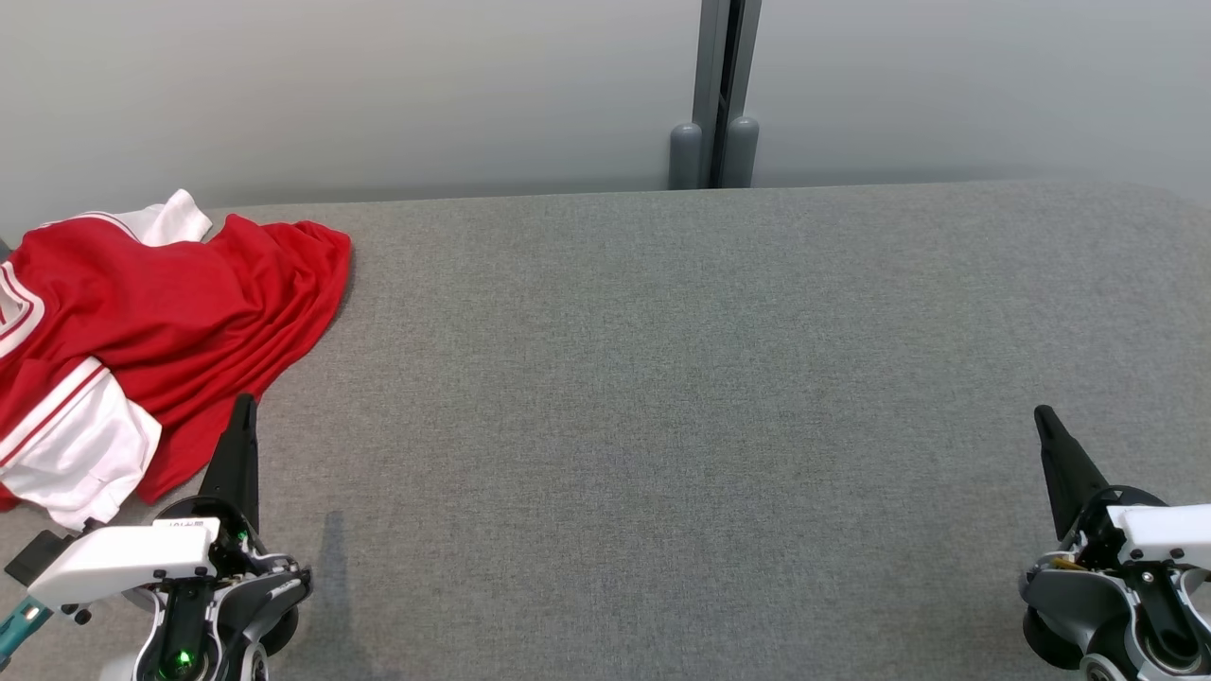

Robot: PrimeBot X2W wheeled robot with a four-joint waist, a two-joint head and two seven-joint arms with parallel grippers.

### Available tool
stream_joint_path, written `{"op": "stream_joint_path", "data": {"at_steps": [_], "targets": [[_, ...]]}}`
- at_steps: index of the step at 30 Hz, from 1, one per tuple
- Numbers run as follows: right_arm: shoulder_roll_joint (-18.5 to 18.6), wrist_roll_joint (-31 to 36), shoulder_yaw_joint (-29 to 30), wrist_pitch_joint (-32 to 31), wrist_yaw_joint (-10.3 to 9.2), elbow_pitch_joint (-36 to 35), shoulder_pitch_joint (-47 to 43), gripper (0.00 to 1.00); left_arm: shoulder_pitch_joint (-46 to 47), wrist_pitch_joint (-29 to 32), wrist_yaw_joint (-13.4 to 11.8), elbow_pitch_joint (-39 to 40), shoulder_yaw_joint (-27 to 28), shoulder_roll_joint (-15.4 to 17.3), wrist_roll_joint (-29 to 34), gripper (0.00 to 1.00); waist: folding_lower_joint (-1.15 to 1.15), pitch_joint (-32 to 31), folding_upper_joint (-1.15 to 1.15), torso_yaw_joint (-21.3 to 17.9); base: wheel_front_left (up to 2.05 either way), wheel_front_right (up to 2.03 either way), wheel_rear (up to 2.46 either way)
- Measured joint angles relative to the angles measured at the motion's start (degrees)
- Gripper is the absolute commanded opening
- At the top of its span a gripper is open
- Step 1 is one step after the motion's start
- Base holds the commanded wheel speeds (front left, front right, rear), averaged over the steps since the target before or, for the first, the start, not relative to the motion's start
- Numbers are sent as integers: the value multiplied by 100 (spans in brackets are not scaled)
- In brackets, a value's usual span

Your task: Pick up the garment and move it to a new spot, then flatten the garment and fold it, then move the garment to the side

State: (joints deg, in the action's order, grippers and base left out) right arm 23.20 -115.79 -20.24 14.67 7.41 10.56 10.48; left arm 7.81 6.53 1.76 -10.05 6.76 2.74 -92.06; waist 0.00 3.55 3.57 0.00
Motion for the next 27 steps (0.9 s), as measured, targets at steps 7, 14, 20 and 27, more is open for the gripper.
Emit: {"op": "stream_joint_path", "data": {"at_steps": [7,14,20,27], "targets": [[0,0,0,0,0,0,0,0,0,0,0,0,0,0,0,0,0,0,0,0,0,0,0],[0,0,0,0,0,0,1,0,0,0,0,0,0,0,0,0,0,0,0,0,0,0,0],[0,0,0,0,0,0,1,0,0,0,0,0,0,0,0,0,0,0,0,0,0,0,0],[0,0,0,0,0,0,1,0,0,0,0,0,0,0,0,0,0,0,0,0,0,0,0]]}}
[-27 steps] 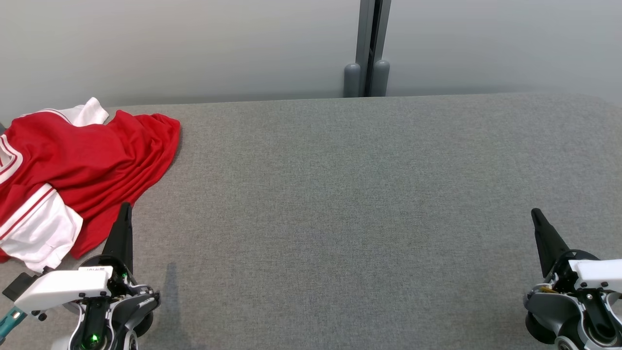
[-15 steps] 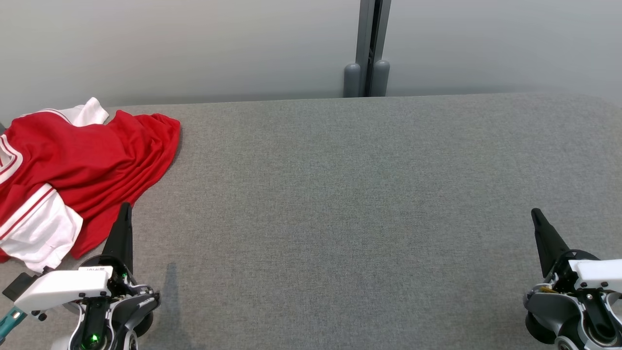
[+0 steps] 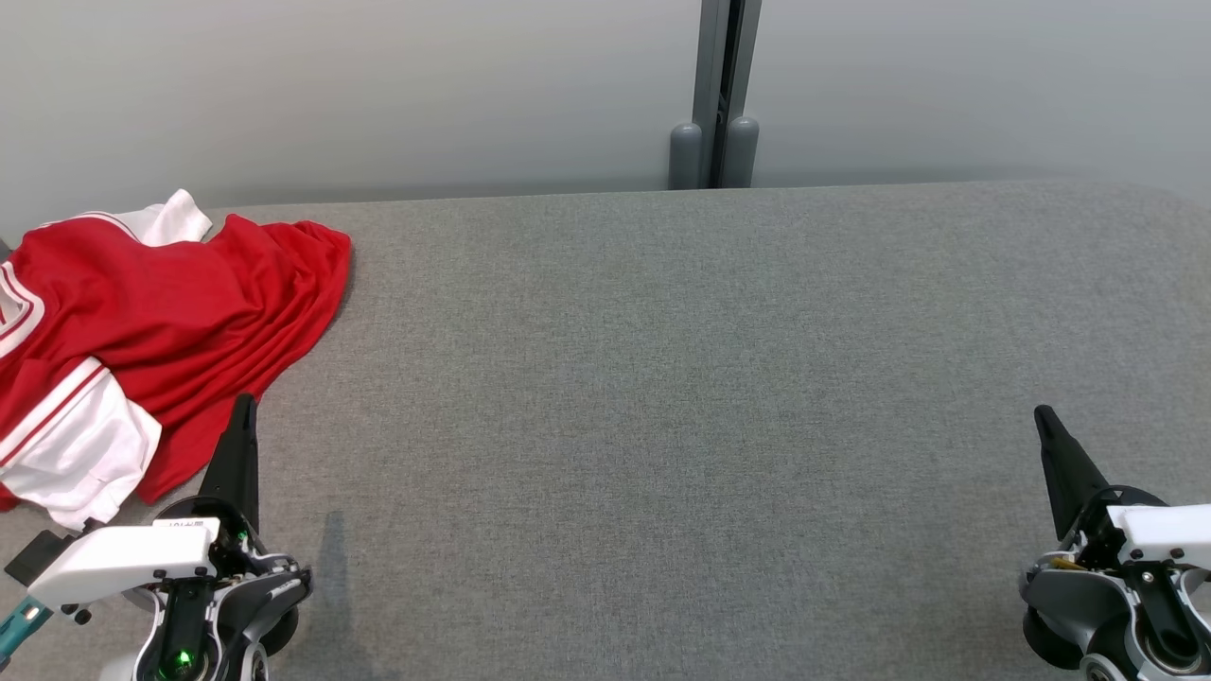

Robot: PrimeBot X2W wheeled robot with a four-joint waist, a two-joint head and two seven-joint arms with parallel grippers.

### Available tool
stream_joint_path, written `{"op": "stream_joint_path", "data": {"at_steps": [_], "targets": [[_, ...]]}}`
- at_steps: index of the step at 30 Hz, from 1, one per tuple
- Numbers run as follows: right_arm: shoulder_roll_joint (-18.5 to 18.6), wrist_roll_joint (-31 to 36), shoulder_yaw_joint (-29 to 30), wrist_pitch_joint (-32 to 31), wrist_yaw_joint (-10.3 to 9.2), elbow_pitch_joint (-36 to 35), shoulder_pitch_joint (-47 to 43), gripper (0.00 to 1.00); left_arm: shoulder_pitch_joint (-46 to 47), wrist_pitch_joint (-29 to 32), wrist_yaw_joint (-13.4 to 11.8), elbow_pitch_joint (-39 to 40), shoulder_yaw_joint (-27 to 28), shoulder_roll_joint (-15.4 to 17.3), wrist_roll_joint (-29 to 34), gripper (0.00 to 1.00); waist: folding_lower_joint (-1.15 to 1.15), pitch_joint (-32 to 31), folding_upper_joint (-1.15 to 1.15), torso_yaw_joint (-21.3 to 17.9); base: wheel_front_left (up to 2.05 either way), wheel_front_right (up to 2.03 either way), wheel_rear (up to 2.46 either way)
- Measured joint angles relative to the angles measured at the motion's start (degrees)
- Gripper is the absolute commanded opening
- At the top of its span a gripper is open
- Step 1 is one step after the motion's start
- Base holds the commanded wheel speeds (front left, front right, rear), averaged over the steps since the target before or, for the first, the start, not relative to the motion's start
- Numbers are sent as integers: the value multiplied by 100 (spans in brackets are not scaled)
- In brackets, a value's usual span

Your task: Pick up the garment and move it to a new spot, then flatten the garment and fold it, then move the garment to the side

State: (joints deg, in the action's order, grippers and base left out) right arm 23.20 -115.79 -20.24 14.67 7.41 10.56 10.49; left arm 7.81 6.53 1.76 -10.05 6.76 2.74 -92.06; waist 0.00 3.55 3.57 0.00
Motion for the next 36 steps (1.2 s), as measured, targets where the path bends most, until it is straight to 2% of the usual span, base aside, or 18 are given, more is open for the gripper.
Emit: {"op": "stream_joint_path", "data": {"at_steps": [20,21,28,36], "targets": [[0,0,0,0,0,0,1,0,0,0,0,0,0,0,0,0,0,0,0,0,0,0,0],[0,0,0,0,0,0,1,100,0,0,0,0,0,0,0,100,0,0,0,0,0,0,0],[-294,58,-119,-2,-2,230,-310,100,-337,-52,1,-288,-64,-112,2,100,0,0,-1,1,0,0,0],[-475,617,-21,-2,-2,144,-342,100,-380,-281,30,-286,-231,-91,256,100,0,-2,-6,10,0,0,0]]}}
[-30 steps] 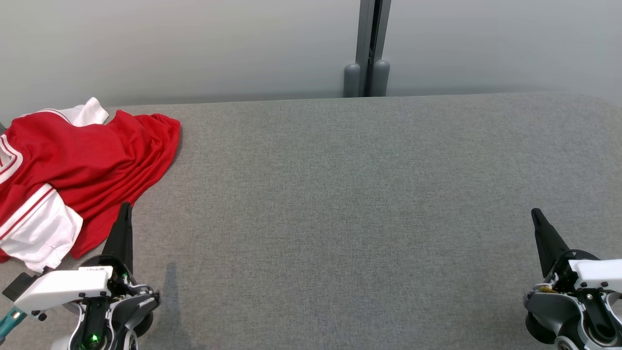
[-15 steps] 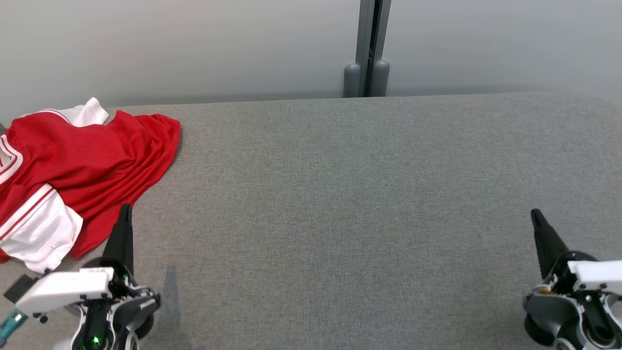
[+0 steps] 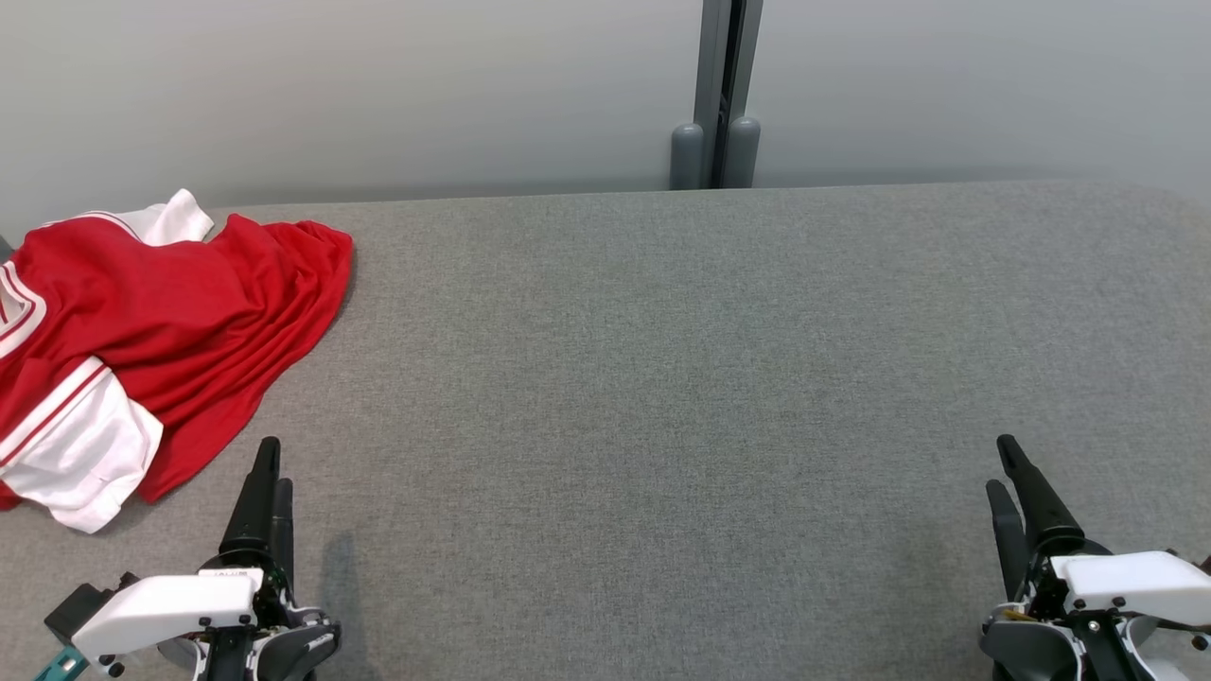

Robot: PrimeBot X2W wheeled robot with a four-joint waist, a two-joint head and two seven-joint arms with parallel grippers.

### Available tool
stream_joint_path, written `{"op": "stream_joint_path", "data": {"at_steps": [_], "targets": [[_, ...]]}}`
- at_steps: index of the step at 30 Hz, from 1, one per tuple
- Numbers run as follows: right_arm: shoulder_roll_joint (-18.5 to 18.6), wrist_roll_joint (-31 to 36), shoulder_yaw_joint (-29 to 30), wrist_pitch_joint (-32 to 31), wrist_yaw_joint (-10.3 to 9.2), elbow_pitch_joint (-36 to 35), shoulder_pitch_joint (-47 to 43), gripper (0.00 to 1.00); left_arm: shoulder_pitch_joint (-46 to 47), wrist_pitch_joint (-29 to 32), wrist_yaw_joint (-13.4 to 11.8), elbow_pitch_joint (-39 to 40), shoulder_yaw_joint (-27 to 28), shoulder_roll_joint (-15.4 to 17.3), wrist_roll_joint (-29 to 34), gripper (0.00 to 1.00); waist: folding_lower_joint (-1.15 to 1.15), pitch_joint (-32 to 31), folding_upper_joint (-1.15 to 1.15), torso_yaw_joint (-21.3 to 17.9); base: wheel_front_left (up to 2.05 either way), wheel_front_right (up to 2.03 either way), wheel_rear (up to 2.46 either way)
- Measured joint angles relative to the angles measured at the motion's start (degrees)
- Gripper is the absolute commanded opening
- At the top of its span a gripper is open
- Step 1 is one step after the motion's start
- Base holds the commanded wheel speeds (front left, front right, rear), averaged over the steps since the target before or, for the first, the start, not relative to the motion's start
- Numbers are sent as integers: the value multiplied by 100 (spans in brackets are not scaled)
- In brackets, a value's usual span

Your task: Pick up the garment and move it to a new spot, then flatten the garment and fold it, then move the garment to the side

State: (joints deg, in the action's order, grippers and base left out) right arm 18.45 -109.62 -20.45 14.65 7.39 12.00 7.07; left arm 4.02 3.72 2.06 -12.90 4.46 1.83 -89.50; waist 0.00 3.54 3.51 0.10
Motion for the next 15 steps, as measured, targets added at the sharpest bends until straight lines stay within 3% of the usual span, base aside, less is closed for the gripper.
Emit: {"op": "stream_joint_path", "data": {"at_steps": [15], "targets": [[-310,2575,83,0,1,-232,-148,100,-136,-379,103,43,-105,5,1348,100,0,-1,5,38,0,0,0]]}}
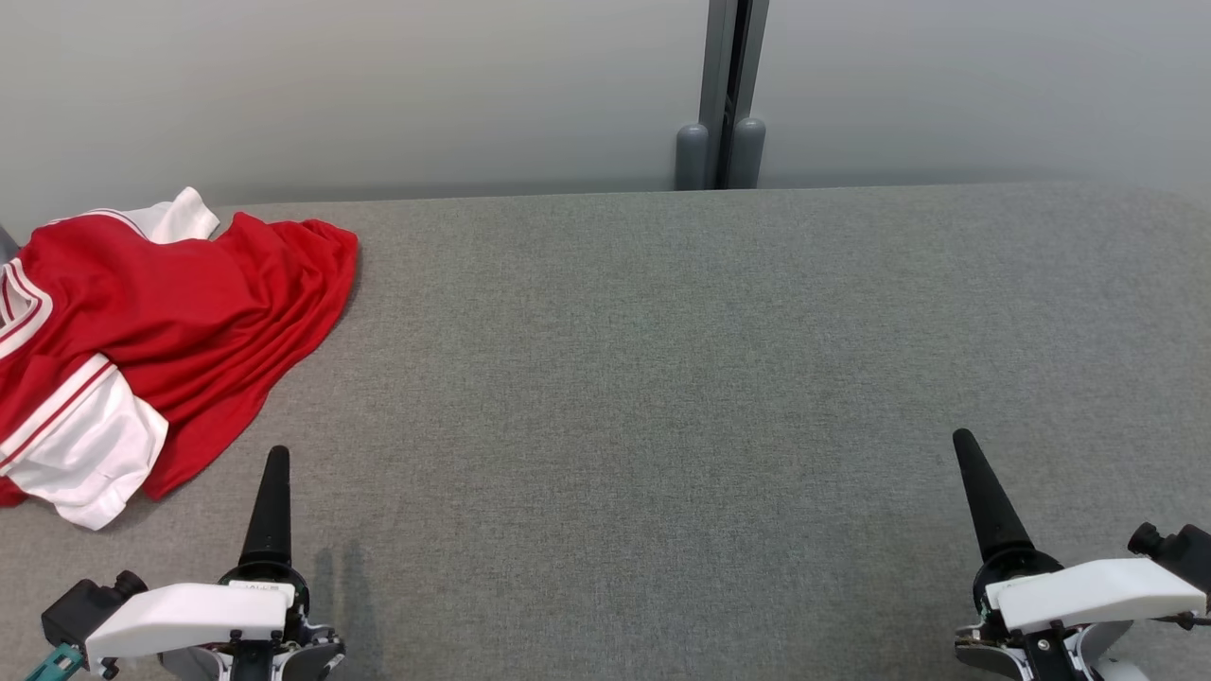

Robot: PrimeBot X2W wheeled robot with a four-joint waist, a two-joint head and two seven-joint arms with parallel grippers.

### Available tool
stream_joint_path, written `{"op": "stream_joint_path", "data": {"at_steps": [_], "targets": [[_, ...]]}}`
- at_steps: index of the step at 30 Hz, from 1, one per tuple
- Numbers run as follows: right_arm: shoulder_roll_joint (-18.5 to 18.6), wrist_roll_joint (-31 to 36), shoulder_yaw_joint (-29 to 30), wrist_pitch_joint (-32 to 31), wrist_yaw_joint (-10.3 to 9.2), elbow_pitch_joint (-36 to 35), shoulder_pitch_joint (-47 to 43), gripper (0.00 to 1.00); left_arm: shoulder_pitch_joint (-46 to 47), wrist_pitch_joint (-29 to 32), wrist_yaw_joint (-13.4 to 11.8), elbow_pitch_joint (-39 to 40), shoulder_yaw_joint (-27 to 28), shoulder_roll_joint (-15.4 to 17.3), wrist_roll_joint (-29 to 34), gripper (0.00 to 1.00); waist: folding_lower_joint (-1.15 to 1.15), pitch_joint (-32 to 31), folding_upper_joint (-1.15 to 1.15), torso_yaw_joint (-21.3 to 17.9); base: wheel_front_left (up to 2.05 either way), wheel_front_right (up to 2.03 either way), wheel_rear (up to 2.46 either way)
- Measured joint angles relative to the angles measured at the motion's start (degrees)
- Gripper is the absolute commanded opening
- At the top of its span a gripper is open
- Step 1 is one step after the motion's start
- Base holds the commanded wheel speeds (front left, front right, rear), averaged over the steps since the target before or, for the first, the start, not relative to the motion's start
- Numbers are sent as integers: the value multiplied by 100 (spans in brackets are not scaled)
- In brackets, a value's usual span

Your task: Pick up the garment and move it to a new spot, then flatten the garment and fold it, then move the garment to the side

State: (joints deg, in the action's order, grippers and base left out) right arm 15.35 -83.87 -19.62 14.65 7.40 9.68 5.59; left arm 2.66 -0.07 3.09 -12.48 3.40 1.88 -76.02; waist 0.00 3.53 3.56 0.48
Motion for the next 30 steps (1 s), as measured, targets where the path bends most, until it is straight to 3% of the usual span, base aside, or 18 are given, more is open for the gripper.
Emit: {"op": "stream_joint_path", "data": {"at_steps": [12,30], "targets": [[-223,1925,258,0,0,1,-93,100,-119,-252,81,-25,-60,18,1532,100,0,-20,1,25,0,0,0],[-470,3966,641,1,0,178,-151,100,-331,-587,59,159,-29,71,3562,100,0,-37,1,5,0,0,0]]}}
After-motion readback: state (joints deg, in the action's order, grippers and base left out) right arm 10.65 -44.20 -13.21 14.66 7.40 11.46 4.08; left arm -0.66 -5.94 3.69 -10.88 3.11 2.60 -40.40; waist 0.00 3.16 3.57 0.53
